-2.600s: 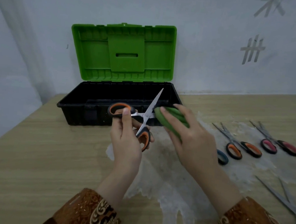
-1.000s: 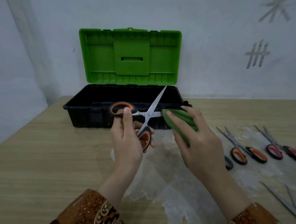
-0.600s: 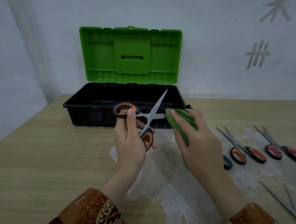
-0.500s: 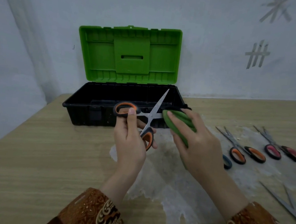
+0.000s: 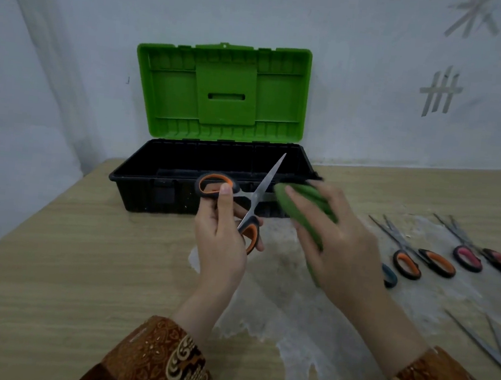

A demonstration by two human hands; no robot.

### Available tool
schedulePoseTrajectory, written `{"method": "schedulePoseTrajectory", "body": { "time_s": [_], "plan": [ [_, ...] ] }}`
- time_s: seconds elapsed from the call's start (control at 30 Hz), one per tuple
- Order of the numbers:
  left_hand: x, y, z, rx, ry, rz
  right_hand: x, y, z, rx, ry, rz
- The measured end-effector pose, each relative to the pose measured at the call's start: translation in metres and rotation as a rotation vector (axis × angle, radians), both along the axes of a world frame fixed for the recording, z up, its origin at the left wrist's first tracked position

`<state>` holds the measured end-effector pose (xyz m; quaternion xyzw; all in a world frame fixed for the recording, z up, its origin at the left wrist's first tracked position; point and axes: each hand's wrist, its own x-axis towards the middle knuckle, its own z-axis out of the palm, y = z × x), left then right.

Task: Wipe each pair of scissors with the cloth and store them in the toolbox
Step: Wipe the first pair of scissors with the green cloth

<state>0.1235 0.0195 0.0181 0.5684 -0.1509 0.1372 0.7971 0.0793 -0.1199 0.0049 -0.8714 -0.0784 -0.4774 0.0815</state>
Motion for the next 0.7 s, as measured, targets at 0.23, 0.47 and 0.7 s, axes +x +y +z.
{"method": "schedulePoseTrajectory", "body": {
  "time_s": [0.23,0.47,0.7],
  "plan": [
    [-0.001,-0.003,-0.001,0.001,-0.008,-0.009,0.005,-0.001,-0.006,0.09,0.087,-0.092],
    [-0.003,0.001,0.002,-0.01,-0.02,-0.018,0.007,0.005,-0.008,-0.02,0.059,-0.04],
    [0.0,0.0,0.001,0.014,0.017,0.0,0.003,-0.012,-0.003,0.124,-0.014,-0.095]
  ]
}}
